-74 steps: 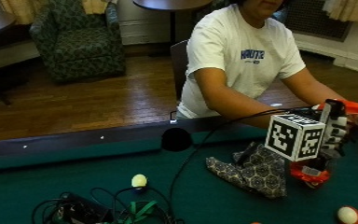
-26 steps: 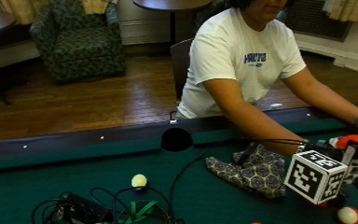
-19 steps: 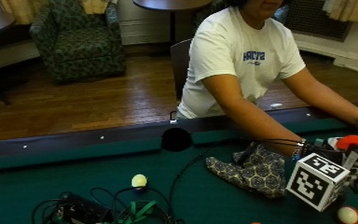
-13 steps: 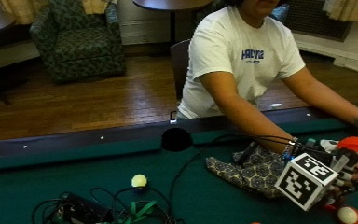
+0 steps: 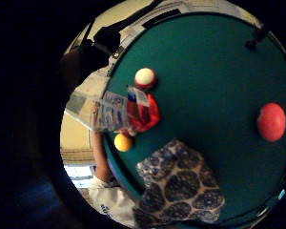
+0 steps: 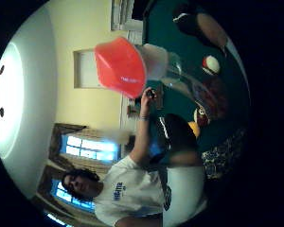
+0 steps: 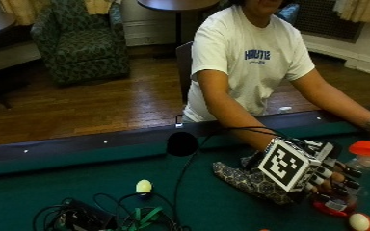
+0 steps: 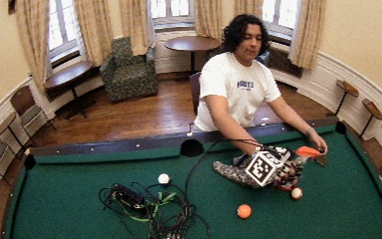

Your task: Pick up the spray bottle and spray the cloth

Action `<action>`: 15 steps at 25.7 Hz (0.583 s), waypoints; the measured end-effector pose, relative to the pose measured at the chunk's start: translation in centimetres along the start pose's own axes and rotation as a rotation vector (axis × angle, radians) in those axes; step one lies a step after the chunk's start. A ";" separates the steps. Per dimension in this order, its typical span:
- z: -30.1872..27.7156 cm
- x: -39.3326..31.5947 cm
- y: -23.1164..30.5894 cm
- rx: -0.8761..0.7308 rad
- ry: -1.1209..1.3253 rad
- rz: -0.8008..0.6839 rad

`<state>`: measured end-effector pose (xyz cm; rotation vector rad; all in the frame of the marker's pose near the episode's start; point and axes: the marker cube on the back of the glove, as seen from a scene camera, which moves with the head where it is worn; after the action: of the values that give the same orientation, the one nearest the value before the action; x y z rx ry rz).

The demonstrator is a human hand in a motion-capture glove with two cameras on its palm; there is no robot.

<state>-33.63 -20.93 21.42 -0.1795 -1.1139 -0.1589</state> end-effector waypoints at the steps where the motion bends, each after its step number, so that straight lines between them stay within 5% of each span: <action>1: -0.3 0.1 0.4 0.002 0.021 -0.004; 15: -1.9 -1.1 7.5 -0.074 0.544 -0.164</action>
<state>-30.82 -13.97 19.10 -0.1010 -0.5798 -0.3726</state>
